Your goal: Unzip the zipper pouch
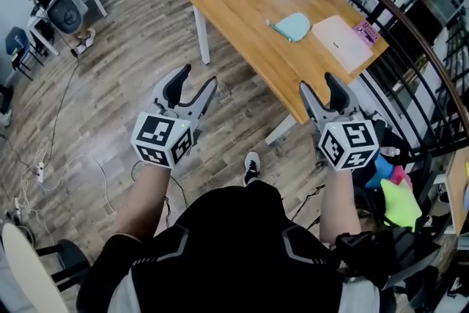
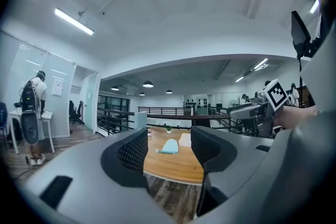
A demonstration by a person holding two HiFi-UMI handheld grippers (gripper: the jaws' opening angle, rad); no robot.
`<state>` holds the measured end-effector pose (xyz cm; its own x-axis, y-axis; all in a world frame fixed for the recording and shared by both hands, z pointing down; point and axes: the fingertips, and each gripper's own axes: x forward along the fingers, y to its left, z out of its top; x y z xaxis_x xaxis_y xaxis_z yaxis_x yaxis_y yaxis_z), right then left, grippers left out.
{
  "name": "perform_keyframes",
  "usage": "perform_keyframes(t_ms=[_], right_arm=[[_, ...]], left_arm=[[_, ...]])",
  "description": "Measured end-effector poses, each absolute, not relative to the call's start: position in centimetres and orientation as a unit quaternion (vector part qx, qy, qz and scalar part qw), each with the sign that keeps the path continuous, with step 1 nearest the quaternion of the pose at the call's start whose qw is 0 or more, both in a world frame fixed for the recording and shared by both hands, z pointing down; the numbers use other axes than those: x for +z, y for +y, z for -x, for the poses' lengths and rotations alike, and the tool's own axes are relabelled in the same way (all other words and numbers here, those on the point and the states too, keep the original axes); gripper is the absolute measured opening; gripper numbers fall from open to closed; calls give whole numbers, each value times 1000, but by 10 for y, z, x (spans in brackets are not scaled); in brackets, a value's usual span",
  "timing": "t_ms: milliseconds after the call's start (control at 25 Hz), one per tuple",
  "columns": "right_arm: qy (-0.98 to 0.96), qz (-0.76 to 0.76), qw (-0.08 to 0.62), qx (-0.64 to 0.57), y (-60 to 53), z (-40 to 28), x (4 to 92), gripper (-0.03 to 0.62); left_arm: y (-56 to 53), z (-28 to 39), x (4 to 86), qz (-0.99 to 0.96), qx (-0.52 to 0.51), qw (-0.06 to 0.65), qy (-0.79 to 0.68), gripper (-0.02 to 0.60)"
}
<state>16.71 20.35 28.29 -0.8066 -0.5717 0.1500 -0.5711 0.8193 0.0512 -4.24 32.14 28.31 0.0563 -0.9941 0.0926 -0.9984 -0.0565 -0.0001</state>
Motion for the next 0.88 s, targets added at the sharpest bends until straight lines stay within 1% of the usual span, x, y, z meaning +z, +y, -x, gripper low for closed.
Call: perform_keyframes(t_ms=[240,480,880], right_arm=[[-954,-288,82,1,116,-151,283,280],[-954,-285,87,10,35,-153,293,278],[-955,-281,91,30,-49,-164,315,275]], left_arm=[[239,56,279,-722,38,36,-690,264],[154,55,283,-723,51,42,-688,264],[52,39,288,-737,74,47,-670,265]])
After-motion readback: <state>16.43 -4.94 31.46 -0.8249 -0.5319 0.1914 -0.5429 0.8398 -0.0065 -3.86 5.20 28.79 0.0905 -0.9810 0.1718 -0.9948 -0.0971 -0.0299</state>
